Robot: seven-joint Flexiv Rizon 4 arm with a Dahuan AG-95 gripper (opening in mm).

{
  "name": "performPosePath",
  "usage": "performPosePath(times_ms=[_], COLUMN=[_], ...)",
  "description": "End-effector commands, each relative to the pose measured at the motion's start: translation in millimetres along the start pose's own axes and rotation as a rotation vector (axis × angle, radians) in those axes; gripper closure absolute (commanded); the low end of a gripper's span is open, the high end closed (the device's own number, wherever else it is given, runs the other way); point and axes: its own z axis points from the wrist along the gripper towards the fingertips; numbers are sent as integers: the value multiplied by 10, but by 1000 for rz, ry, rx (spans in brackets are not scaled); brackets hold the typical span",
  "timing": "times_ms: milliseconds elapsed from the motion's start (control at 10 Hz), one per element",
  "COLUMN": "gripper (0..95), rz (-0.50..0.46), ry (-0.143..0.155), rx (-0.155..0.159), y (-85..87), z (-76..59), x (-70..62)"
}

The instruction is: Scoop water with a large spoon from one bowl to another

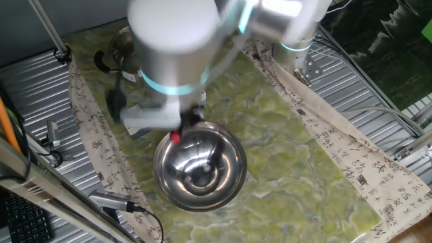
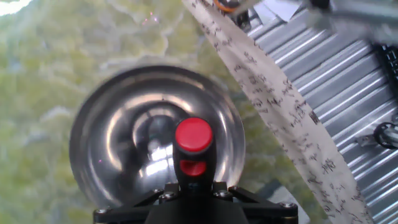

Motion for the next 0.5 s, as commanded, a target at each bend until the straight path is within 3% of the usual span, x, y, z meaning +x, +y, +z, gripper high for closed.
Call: performPosePath(times_ms=[100, 200, 500], gripper=[950, 950, 950], rz=[-53, -59, -27], ry=[-26, -33, -32], rx=[4, 2, 5], y=[-45, -47, -65], z=[107, 129, 129], x=[377, 456, 455])
